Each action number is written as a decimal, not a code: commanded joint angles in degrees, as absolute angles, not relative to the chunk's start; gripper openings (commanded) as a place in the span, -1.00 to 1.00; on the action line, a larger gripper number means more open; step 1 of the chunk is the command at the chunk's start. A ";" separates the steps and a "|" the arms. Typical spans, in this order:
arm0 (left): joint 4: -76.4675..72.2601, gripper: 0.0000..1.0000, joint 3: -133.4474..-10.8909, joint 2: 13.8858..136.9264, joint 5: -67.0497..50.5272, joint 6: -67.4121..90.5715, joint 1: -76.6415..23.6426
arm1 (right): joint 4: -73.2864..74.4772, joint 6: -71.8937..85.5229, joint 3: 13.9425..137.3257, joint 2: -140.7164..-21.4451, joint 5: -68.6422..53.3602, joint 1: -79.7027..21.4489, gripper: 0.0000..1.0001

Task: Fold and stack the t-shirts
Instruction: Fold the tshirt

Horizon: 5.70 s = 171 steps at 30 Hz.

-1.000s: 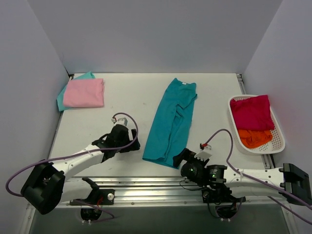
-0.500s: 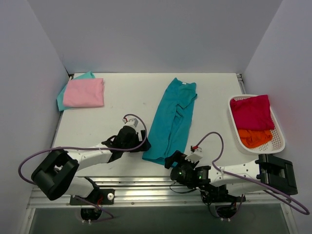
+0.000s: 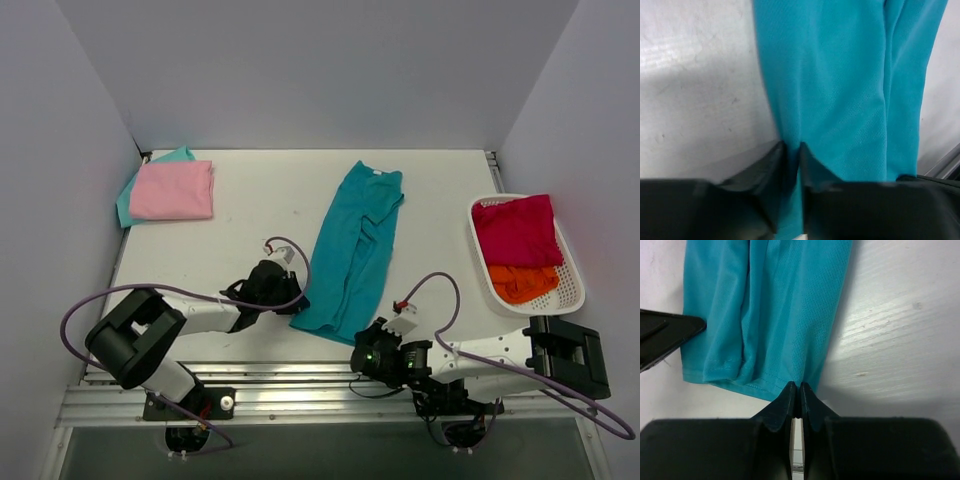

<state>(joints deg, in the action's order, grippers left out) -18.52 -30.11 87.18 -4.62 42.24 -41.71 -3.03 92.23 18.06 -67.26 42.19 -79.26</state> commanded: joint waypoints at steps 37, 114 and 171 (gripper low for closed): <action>-0.80 0.84 -30.07 84.12 1.76 54.49 -60.64 | 34.10 113.55 20.04 -51.77 49.22 -86.75 -1.00; 21.72 -0.89 -45.61 61.08 15.91 46.68 -58.81 | 60.89 126.12 38.14 -60.38 63.36 -95.28 -1.00; -1.67 -0.95 -60.72 87.79 -5.89 39.55 -37.27 | -14.15 38.94 33.92 -63.71 30.67 -42.72 -1.00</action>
<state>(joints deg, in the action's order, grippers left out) 3.03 -56.38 85.89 -3.51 39.35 -37.74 -11.88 38.63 31.20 -62.43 28.29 -44.12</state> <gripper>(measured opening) 0.043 0.011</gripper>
